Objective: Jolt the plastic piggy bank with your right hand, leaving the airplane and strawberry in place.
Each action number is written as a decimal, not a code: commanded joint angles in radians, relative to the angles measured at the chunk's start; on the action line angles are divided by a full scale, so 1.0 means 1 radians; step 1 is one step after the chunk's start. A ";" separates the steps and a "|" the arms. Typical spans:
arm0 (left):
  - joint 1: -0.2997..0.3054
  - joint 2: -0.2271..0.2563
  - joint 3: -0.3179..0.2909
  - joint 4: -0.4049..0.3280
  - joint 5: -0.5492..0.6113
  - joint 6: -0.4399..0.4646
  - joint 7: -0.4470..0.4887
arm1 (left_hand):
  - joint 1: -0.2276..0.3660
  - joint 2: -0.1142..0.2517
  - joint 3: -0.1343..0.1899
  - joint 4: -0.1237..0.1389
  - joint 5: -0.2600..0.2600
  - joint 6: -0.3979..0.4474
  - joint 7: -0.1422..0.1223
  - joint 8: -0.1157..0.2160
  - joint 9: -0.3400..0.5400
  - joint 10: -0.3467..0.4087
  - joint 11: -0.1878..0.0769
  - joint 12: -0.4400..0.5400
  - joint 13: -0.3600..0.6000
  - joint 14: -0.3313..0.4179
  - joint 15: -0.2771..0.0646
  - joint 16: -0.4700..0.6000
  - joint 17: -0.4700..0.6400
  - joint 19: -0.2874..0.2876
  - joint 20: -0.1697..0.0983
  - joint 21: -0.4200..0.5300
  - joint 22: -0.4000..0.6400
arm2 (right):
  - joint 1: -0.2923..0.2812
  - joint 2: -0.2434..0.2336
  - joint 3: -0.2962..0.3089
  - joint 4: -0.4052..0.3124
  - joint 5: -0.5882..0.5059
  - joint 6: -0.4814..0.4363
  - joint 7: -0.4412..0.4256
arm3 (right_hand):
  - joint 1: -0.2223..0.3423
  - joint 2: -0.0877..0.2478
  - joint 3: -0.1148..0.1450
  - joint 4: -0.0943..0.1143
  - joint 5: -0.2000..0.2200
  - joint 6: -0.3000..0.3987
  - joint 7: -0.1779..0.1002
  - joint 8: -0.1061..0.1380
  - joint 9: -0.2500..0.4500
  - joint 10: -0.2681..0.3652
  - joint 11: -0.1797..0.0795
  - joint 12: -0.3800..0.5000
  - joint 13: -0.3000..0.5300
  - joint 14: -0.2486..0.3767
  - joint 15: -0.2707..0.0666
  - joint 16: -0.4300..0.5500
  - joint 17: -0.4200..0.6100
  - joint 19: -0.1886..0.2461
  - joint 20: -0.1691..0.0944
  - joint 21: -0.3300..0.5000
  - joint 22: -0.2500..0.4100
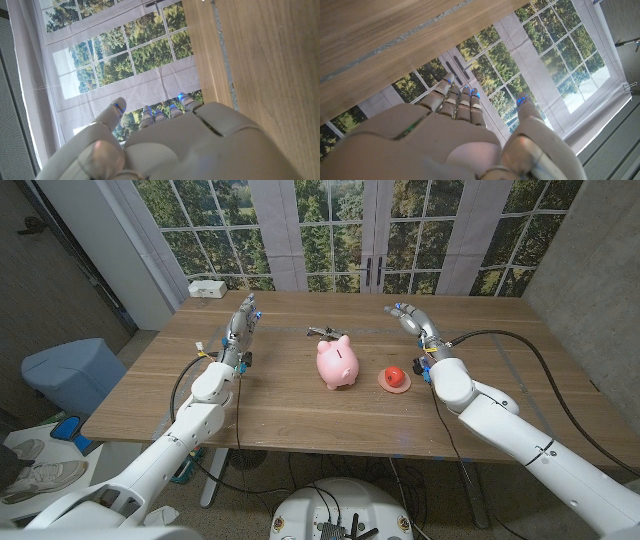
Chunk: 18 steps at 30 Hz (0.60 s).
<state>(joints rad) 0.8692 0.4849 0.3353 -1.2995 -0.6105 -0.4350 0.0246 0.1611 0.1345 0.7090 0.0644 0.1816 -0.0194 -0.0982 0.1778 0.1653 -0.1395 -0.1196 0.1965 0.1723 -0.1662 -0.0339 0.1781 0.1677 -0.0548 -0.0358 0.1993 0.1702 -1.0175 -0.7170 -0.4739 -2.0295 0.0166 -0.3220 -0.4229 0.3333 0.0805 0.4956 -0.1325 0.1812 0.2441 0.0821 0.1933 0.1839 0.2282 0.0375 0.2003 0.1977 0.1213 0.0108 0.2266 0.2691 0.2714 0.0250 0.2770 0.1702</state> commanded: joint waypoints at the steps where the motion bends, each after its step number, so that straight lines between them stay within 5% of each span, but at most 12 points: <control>1: 0.009 0.002 -0.003 -0.007 -0.002 -0.009 -0.004 | -0.005 0.053 -0.001 -0.004 0.003 0.008 -0.001 0.004 0.005 0.005 -0.004 0.003 0.003 -0.021 -0.127 0.003 0.001 0.005 -0.141 0.003 0.004 | -0.004 -0.031 -0.040 -0.110 -0.071 -0.174 0.009 | -0.002 -0.011 -0.001 -0.006 -0.002 -0.001 0.010 0.002 0.004 -0.001 0.006 0.001 0.005 -0.002 0.002 -0.001 0.003 0.012 0.002 -0.004 0.005; 11: 0.024 0.007 -0.007 -0.020 -0.003 -0.016 -0.003 | -0.003 0.054 -0.003 -0.008 0.004 0.008 0.000 0.004 0.005 0.005 -0.003 0.001 0.003 -0.020 -0.127 0.002 0.001 0.006 -0.140 0.002 0.004 | 0.011 -0.038 -0.105 -0.177 -0.163 -0.296 0.005 | -0.005 -0.028 -0.014 -0.014 -0.005 -0.006 0.019 0.001 0.005 -0.001 0.014 0.002 0.006 0.006 0.000 0.004 0.004 0.032 0.011 -0.002 0.007; 18: 0.033 0.008 -0.010 -0.024 -0.006 -0.020 -0.003 | -0.002 0.054 -0.004 -0.010 0.004 0.008 0.000 0.003 0.005 0.006 -0.003 0.001 0.003 -0.020 -0.127 0.002 0.001 0.007 -0.140 0.001 0.004 | 0.039 -0.028 -0.161 -0.225 -0.228 -0.426 0.023 | -0.001 -0.058 -0.028 -0.026 -0.009 -0.009 0.027 0.004 0.006 -0.001 0.021 0.004 0.010 -0.006 0.006 0.002 0.009 0.037 0.053 -0.006 0.010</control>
<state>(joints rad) 0.8888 0.4899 0.3294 -1.3148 -0.6127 -0.4476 0.0227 0.1611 0.1345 0.7049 0.0603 0.1816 -0.0194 -0.0982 0.1778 0.1653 -0.1396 -0.1196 0.1965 0.1723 -0.1662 -0.0339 0.1781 0.1677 -0.0549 -0.0358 0.1993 0.1701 -1.0111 -0.7477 -0.5541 -2.1713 -0.1165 -0.5685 -0.4176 0.3291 0.0394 0.4721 -0.1559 0.1736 0.2335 0.1003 0.1933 0.1851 0.2231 0.0503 0.2003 0.2026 0.1214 0.0107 0.2266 0.2720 0.3052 0.0636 0.2733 0.1748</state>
